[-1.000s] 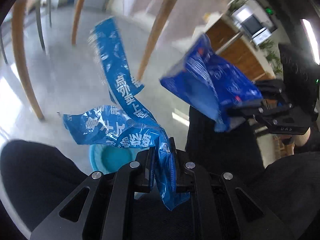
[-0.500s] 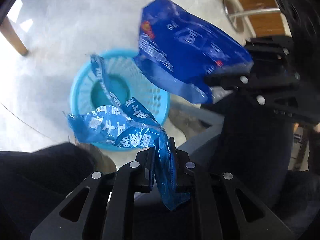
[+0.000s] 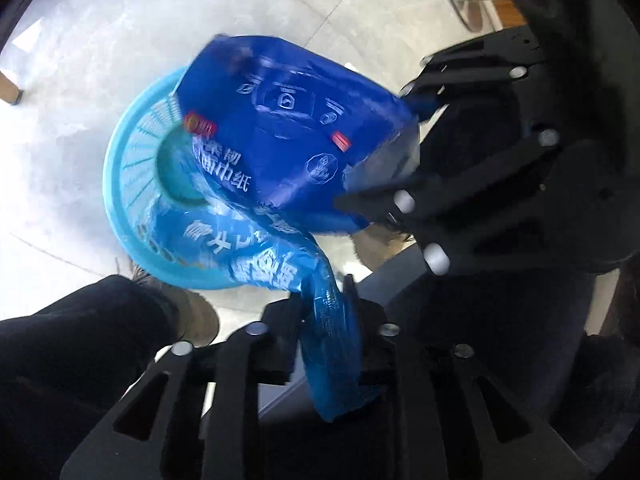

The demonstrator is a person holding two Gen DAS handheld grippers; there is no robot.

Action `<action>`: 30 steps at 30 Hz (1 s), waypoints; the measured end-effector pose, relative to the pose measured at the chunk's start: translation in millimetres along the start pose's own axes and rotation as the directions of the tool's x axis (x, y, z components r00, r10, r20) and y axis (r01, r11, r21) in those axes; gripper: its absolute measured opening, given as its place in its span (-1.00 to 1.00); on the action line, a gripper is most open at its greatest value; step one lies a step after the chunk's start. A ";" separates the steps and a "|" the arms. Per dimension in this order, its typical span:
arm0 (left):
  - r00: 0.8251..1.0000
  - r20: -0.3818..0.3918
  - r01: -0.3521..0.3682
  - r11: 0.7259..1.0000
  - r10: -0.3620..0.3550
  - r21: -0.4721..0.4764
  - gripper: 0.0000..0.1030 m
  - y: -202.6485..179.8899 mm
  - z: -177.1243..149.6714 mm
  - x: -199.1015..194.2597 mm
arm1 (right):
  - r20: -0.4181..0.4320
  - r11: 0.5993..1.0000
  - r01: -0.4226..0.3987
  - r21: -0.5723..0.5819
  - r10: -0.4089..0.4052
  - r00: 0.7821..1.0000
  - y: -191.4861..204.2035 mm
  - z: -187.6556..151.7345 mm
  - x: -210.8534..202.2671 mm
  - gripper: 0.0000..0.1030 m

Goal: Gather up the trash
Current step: 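Carry both items down over the blue wastebasket and open both tools, then raise both tools back toward the table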

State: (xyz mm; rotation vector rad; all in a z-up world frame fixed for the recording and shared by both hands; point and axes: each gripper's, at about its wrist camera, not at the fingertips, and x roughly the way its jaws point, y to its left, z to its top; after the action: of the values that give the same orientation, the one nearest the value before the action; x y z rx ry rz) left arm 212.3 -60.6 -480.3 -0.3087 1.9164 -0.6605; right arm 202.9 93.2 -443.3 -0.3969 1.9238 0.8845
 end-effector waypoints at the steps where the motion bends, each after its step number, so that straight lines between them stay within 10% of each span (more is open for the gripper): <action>1: 1.000 -0.014 -0.002 1.000 0.002 0.003 0.25 -0.8 0.7 1.9 | 0.001 1.000 0.009 0.008 -0.009 1.000 0.8 0.8 -0.9 0.44; 3: 0.999 0.012 -0.031 1.000 0.031 0.001 0.87 -5.1 1.8 -1.6 | 0.019 1.000 0.022 0.022 -0.022 1.000 -0.9 2.6 -4.0 0.68; 23: 0.988 0.148 -0.041 0.998 0.035 0.038 0.89 -1.3 -9.6 -34.7 | 0.104 0.999 0.000 0.052 -0.005 0.995 -7.8 -12.0 -31.2 0.84; 30: 0.942 0.335 -0.044 0.999 0.036 0.015 0.89 -5.9 -41.4 -77.1 | 0.209 0.997 0.011 0.080 -0.027 0.978 -2.3 -36.4 -66.4 0.84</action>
State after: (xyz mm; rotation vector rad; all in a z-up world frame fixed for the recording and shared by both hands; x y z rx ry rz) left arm 207.6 -14.8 -405.5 -0.3432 1.5847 -0.5623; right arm 214.5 59.5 -376.4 -0.2636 1.7512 0.8027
